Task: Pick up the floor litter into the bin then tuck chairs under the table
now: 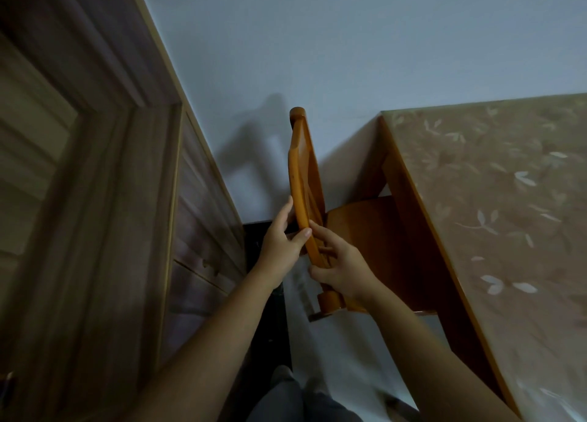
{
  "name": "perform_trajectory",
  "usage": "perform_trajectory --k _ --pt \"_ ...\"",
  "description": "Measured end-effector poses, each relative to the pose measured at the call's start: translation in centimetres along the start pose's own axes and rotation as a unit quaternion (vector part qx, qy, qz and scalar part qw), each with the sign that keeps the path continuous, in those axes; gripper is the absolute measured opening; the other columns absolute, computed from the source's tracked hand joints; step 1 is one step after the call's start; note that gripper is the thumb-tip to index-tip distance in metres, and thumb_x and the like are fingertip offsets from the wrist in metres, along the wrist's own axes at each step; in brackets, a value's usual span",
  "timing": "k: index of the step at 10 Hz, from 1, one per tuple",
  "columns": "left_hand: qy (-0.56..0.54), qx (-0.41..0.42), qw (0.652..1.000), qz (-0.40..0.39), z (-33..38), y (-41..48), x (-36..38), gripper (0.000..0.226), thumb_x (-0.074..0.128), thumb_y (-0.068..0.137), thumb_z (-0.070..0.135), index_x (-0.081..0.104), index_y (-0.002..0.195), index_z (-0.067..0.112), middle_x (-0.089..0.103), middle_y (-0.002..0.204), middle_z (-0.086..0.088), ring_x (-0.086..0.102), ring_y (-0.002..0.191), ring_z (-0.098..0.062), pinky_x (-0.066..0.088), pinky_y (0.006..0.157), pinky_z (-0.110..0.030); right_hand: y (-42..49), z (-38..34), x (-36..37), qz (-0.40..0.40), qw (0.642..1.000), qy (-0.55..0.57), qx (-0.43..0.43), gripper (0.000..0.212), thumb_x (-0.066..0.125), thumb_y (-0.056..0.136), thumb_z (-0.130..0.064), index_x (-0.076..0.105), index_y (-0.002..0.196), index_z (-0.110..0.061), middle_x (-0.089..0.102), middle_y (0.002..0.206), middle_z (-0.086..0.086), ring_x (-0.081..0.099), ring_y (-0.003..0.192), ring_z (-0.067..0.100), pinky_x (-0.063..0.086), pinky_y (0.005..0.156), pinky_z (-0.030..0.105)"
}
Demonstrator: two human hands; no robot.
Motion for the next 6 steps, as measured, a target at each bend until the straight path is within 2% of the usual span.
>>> perform_trajectory --k 1,2,3,4,5,6 --pt "-0.008 -0.007 1.0 -0.01 0.2 -0.1 -0.3 0.068 0.058 0.089 0.015 0.023 0.141 0.039 0.033 0.147 -0.002 0.032 0.133 -0.024 0.04 0.099 -0.055 -0.1 -0.1 0.1 -0.011 1.0 0.007 0.015 0.076 0.064 0.081 -0.006 0.025 0.143 -0.027 0.046 0.132 0.0 0.05 0.103 -0.004 0.043 0.075 0.004" --pt "0.008 0.0 1.0 0.001 0.1 -0.4 -0.3 0.066 0.059 0.089 0.018 0.023 0.142 0.036 0.031 0.148 -0.004 0.028 0.135 -0.023 0.037 0.102 -0.054 -0.4 -0.4 0.0 -0.019 0.999 -0.022 0.025 0.075 0.064 0.084 -0.014 0.02 0.144 -0.031 0.038 0.141 -0.002 0.044 0.115 0.004 0.041 0.084 0.011" --pt "0.028 0.02 0.999 0.041 -0.1 -1.3 0.2 0.061 0.06 0.088 0.021 0.03 0.141 0.031 0.042 0.141 -0.005 0.039 0.129 -0.022 0.04 0.101 -0.05 -1.4 -0.7 -0.1 -0.008 0.998 -0.065 0.025 0.071 0.063 0.085 -0.022 0.022 0.143 -0.031 0.037 0.143 -0.001 0.045 0.12 0.013 0.04 0.09 0.019" --pt "0.057 0.021 0.996 0.071 -0.2 -2.8 1.1 0.057 0.058 0.089 0.018 0.033 0.14 0.024 0.045 0.137 -0.007 0.042 0.125 -0.021 0.042 0.1 -0.039 -3.0 -0.7 -0.1 0.001 0.998 -0.062 0.012 0.064 0.061 0.087 -0.021 0.028 0.142 -0.028 0.04 0.141 0.0 0.047 0.119 0.013 0.043 0.093 0.021" --pt "0.07 0.023 0.995 0.071 0.1 -4.9 1.3 0.051 0.055 0.091 0.016 0.037 0.138 0.016 0.049 0.134 -0.008 0.05 0.109 -0.011 0.043 0.088 -0.025 -4.5 -0.4 -0.6 0.023 0.998 -0.059 0.015 0.059 0.06 0.087 -0.024 0.032 0.14 -0.025 0.046 0.136 0.0 0.05 0.116 0.011 0.048 0.094 0.031" --pt "0.121 0.056 0.986 0.1 -0.1 -7.0 0.9 0.043 0.056 0.09 0.017 0.045 0.132 0.014 0.052 0.132 -0.007 0.052 0.107 -0.011 0.044 0.091 -0.03 -5.8 -0.1 -2.0 0.075 0.991 -0.11 0.007 0.055 0.058 0.087 -0.028 0.035 0.137 -0.028 0.049 0.127 -0.008 0.05 0.106 0.003 0.047 0.088 0.024"
Point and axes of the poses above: each hand's wrist, its own y-axis towards the middle knuckle, its own x-axis out of the palm, z = x × y, the point moved 2 cm from there along y, towards the middle knuckle
